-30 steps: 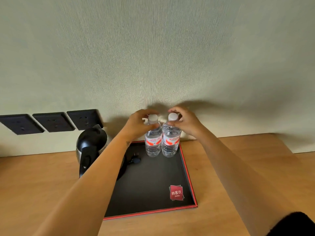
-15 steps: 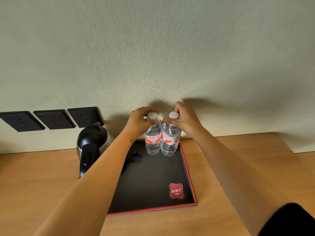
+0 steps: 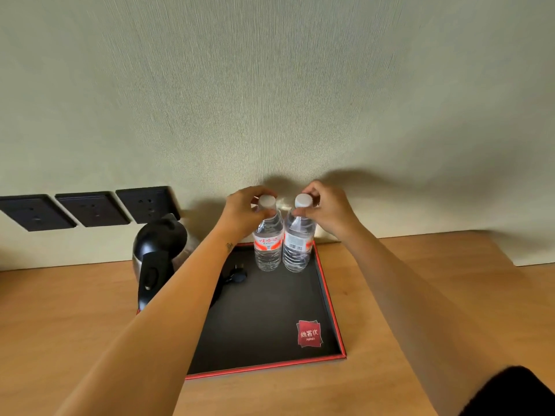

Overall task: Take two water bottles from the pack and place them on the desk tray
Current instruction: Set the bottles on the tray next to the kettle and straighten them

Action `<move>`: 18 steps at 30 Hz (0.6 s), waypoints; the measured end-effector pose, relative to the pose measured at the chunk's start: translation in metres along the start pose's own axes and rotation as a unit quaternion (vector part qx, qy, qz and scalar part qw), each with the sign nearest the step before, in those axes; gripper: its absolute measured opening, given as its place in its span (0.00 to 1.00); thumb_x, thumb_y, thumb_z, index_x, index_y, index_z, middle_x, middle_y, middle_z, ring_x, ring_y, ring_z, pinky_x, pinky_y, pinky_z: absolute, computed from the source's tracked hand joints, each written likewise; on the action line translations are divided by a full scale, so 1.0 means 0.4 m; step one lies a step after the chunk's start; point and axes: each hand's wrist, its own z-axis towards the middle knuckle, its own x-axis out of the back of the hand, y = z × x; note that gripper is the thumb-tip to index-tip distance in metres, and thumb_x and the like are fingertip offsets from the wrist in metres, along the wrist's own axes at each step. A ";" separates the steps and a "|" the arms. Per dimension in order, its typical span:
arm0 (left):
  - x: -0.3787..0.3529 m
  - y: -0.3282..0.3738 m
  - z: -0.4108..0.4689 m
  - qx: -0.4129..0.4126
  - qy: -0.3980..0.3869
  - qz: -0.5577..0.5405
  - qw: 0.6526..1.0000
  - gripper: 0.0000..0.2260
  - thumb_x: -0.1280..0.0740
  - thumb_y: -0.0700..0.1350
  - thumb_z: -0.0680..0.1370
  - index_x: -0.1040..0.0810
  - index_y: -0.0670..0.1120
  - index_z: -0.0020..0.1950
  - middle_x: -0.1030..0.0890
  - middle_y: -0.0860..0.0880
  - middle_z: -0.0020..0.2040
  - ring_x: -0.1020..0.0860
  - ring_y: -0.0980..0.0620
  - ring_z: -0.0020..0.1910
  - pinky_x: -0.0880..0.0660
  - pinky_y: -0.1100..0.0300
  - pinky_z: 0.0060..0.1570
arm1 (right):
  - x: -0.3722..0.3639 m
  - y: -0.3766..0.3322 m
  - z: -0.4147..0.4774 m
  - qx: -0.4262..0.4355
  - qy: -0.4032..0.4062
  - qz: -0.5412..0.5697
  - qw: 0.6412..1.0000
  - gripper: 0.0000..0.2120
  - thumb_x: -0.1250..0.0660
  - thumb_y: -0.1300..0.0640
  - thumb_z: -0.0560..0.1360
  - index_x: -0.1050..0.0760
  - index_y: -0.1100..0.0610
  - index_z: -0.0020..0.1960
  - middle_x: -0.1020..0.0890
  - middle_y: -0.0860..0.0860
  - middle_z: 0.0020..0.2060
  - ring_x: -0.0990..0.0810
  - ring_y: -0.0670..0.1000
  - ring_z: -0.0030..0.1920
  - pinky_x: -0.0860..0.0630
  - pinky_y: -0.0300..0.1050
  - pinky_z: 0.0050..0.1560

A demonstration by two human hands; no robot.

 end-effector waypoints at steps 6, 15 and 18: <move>-0.006 0.002 -0.001 -0.009 0.015 -0.007 1.000 0.13 0.28 0.35 0.67 0.20 0.45 0.49 0.19 0.49 0.46 0.24 0.54 0.45 0.26 0.62 0.47 | 0.025 0.004 0.006 0.040 -0.089 -0.034 0.995 0.17 0.29 0.66 0.67 0.25 0.60 0.55 0.20 0.57 0.54 0.26 0.50 0.51 0.33 0.38 0.45; -0.014 0.009 0.000 -0.017 0.058 0.009 0.998 0.12 0.30 0.34 0.68 0.19 0.45 0.50 0.21 0.53 0.43 0.25 0.55 0.44 0.36 0.83 0.38 | 0.011 0.005 0.015 0.010 0.035 -0.072 0.997 0.16 0.25 0.60 0.64 0.24 0.63 0.48 0.18 0.60 0.46 0.21 0.57 0.46 0.26 0.47 0.46; -0.016 0.020 0.008 -0.023 0.060 0.015 0.998 0.11 0.30 0.34 0.69 0.19 0.43 0.50 0.21 0.52 0.43 0.25 0.53 0.44 0.36 0.83 0.37 | 0.008 0.008 0.012 0.009 0.038 -0.072 0.997 0.15 0.25 0.59 0.64 0.25 0.62 0.48 0.18 0.60 0.45 0.21 0.58 0.46 0.25 0.51 0.46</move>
